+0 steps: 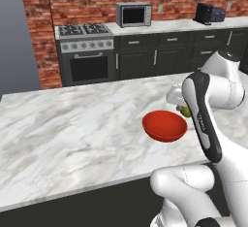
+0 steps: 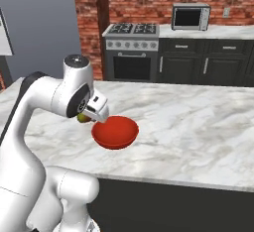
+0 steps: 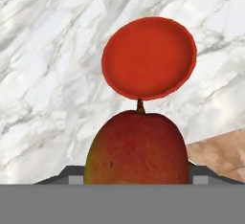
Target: Retrieve the mango and peach from the fridge and place them into the bowl on the dining table.
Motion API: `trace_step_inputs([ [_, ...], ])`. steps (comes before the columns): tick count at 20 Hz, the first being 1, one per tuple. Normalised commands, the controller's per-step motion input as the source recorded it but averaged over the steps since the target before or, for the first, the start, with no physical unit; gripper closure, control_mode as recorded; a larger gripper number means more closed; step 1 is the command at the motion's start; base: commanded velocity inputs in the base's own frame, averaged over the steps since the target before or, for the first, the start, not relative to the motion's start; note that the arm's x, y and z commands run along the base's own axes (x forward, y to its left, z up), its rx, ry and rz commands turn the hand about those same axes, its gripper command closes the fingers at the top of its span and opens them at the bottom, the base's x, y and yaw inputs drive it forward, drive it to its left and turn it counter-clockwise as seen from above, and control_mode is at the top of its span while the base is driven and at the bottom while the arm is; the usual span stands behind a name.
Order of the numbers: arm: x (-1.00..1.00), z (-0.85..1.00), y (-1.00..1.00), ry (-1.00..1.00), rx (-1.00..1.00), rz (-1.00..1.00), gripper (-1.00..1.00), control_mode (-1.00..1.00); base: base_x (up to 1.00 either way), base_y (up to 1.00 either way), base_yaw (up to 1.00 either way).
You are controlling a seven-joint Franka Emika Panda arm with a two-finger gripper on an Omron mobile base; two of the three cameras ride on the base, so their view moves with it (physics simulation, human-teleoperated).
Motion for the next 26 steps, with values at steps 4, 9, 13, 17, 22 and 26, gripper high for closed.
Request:
trace_step_inputs([
  [4,0.21,-0.23,-0.19,0.16,0.0,0.0,1.0,-1.0,0.0,0.0,0.0],
  [9,0.33,-0.27,-0.03,0.1,0.0,0.0,1.0,-1.0,0.0,0.0,0.0],
  [13,0.25,-0.29,0.0,0.01,-0.01,-0.01,1.0,-1.0,0.0,0.0,0.0],
  [17,0.22,-0.37,0.0,0.0,-0.02,-0.01,1.0,-1.0,0.0,0.0,0.0],
  [22,0.2,-0.45,0.0,0.0,-0.01,-0.01,1.0,-1.0,0.0,0.0,0.0],
  [26,0.21,-0.37,0.0,0.0,-0.01,-0.02,1.0,-1.0,0.0,0.0,0.0],
])
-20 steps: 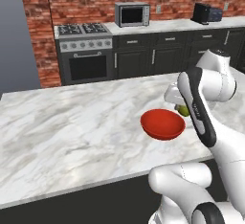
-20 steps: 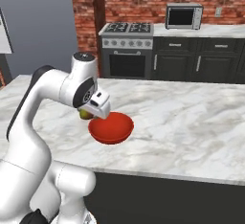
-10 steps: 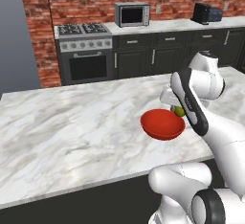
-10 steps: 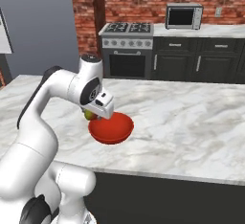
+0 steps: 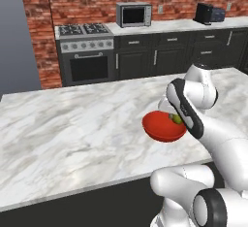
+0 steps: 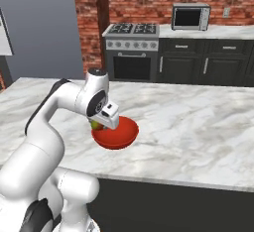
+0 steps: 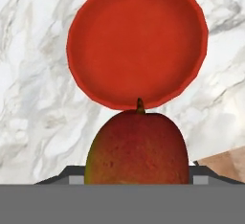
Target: Retrieve the mango and peach from the fridge and place them into the bowl on the dining table.
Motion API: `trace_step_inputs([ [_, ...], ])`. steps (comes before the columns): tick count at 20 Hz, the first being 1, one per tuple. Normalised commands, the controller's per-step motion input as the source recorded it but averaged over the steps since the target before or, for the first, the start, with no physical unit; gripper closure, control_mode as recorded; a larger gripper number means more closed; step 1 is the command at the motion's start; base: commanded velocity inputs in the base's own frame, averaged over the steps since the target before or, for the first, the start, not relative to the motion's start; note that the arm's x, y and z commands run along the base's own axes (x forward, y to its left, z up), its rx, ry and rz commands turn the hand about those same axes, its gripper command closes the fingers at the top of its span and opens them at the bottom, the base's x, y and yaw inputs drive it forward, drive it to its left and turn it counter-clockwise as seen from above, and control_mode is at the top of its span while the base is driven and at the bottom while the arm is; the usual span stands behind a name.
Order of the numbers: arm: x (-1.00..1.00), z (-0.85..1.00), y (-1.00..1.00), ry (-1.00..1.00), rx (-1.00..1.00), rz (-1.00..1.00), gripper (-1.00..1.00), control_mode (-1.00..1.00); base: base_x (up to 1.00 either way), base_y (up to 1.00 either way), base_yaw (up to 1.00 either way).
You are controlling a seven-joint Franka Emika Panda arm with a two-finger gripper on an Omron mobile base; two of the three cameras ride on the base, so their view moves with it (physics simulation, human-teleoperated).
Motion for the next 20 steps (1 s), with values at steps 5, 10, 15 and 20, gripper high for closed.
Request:
trace_step_inputs([
  [5,0.21,-0.26,0.0,0.0,0.0,-0.02,1.0,-1.0,0.0,0.0,0.0],
  [10,0.19,-0.19,0.0,0.0,0.0,-0.03,1.0,-1.0,0.0,0.0,0.0],
  [15,0.21,-0.14,0.0,0.0,0.0,-0.01,1.0,-1.0,0.0,0.0,0.0],
  [20,0.25,-0.21,0.0,0.0,0.0,0.0,1.0,-1.0,0.0,0.0,0.0],
])
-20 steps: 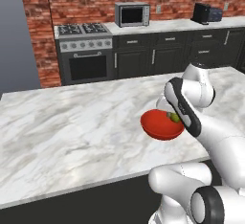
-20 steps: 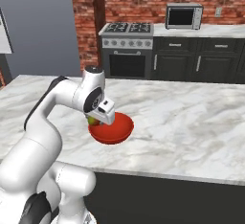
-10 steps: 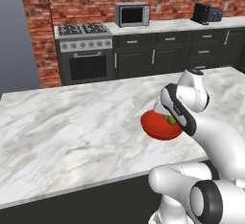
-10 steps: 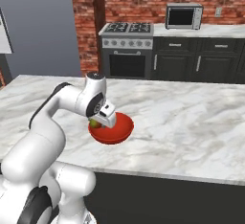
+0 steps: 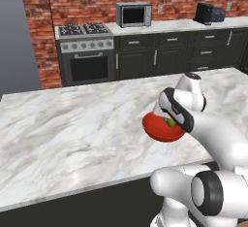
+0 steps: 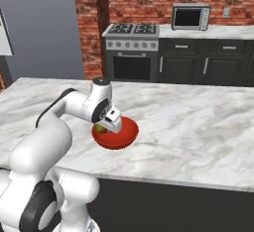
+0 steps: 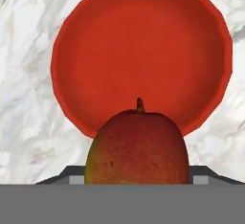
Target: Retrieve the mango and peach from the fridge and place them into the bowl on the dining table.
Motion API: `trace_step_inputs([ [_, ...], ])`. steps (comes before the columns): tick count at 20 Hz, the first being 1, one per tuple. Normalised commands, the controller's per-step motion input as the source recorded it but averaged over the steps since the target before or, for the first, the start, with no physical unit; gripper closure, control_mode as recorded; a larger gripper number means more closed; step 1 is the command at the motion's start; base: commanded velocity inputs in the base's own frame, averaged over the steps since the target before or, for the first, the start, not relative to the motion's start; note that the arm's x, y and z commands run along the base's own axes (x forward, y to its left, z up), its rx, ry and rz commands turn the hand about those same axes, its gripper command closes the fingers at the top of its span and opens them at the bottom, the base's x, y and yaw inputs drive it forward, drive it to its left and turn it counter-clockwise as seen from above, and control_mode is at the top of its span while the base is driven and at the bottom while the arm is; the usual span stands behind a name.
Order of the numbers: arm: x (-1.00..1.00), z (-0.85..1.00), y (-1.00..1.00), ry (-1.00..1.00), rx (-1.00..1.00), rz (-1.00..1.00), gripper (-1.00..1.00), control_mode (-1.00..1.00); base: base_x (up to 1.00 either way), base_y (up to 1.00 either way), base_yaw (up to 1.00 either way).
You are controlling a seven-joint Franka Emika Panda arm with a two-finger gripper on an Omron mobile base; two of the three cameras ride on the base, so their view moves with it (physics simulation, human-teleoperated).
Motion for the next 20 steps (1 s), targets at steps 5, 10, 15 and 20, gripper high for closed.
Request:
trace_step_inputs([
  [5,0.29,-0.26,0.0,0.0,0.0,0.0,1.0,-1.0,0.0,0.0,0.0],
  [10,0.27,-0.25,0.0,0.0,0.0,0.0,1.0,-1.0,0.0,0.0,0.0],
  [15,0.21,-0.24,0.0,0.0,0.0,0.0,1.0,-1.0,0.0,0.0,0.0],
  [20,0.19,-0.3,-0.01,0.0,0.0,0.0,1.0,-1.0,0.0,0.0,0.0],
])
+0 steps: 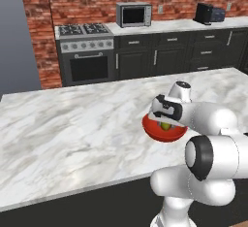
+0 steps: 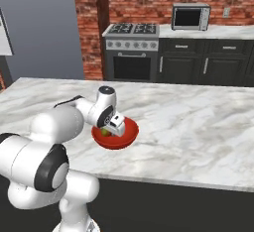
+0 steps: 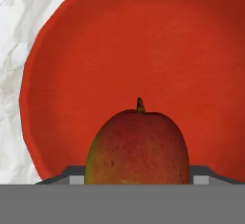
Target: Retrieve the mango and peach from the fridge and place them into the bowl on the dining table.
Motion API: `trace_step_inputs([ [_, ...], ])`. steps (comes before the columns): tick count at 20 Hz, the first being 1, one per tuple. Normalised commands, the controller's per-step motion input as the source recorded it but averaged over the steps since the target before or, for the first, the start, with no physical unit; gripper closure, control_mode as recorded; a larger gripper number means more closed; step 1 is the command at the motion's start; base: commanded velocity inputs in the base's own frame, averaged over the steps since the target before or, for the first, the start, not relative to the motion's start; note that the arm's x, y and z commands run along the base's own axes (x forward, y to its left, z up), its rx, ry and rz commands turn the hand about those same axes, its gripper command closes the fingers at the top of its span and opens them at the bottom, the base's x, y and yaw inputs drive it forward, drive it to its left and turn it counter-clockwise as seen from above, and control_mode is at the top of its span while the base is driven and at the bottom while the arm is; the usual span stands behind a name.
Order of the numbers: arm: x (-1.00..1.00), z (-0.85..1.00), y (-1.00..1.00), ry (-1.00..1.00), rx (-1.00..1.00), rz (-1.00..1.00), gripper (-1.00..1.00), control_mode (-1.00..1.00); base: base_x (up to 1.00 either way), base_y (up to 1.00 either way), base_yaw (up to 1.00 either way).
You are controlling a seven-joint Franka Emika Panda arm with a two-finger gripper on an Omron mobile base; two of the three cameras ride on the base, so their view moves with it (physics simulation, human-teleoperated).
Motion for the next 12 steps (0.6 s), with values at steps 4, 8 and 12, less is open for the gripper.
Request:
trace_step_inputs([
  [4,0.18,-0.27,-0.01,0.0,0.0,0.0,1.0,-1.0,0.0,0.0,0.0],
  [8,0.18,-0.2,-0.01,0.0,0.0,0.0,1.0,-1.0,0.0,0.0,0.0],
  [12,0.07,-0.01,-0.07,0.0,0.0,0.0,-1.0,-1.0,0.0,0.0,0.0],
])
